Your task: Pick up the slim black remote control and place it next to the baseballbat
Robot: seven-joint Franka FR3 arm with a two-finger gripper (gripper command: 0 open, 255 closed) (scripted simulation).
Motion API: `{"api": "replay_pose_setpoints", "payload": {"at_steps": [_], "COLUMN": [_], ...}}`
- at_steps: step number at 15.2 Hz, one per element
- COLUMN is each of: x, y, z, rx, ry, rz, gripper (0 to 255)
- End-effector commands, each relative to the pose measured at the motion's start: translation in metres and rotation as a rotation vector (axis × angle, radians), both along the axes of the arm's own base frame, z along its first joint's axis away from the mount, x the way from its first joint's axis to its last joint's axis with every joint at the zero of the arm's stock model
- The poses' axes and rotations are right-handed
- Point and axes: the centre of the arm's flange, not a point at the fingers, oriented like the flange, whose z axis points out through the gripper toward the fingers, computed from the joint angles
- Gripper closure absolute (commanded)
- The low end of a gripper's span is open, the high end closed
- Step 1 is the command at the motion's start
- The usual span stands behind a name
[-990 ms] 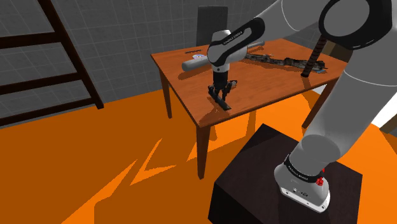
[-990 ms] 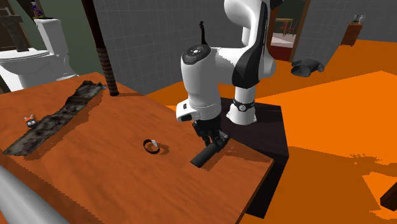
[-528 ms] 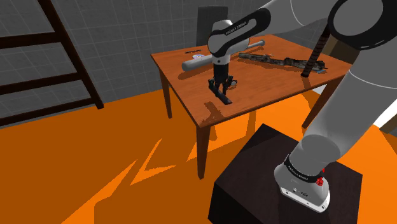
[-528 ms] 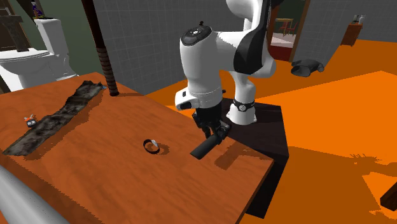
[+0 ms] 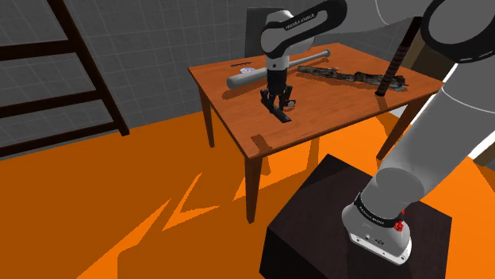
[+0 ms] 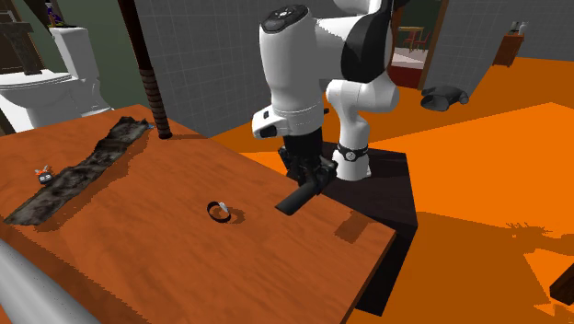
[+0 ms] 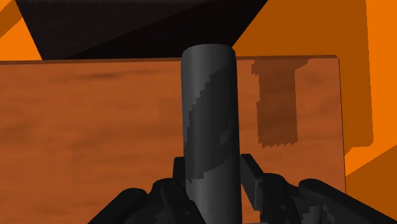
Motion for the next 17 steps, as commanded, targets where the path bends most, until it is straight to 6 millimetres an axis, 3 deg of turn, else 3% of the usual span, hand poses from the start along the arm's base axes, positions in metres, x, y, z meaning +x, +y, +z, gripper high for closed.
{"api": "replay_pose_setpoints", "payload": {"at_steps": [1, 8, 17], "x": [0.0, 0.0, 0.06], "y": [-0.001, -0.001, -0.104], "z": [0.011, 0.047, 0.047], "rx": [0.0, 0.0, 0.0], "ry": [0.0, 0.0, 0.0], "rz": [0.0, 0.0, 0.0], "gripper": [255, 255, 255]}}
